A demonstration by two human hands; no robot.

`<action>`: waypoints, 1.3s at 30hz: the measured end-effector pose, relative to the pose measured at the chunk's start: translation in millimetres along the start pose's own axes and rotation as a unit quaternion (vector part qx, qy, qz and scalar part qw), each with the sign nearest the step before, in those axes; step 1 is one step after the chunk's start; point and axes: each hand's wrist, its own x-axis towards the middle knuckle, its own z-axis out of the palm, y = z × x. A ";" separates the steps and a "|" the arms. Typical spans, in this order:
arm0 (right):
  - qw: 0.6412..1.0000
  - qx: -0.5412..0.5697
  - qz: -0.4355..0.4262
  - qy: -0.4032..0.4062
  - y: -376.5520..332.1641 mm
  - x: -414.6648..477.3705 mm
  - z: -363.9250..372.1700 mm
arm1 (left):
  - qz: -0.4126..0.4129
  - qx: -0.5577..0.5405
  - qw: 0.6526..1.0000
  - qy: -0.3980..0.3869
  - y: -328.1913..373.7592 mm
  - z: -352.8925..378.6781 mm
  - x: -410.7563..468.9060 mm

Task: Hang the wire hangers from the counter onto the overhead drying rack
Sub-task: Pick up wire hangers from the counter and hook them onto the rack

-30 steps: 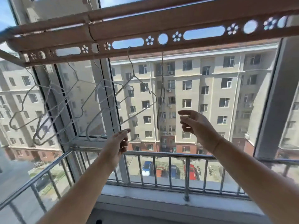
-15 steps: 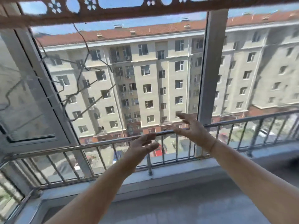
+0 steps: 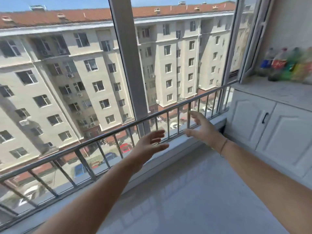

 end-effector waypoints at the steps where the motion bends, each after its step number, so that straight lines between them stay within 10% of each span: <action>1: 1.000 0.000 0.005 0.008 11.5 -3.1 -17.9 | 0.004 0.002 1.000 -0.008 3.5 18.7 11.0; 39: 0.887 -0.009 0.241 0.394 340.0 67.2 -513.7 | 0.046 -0.023 0.949 -0.312 87.9 526.8 533.7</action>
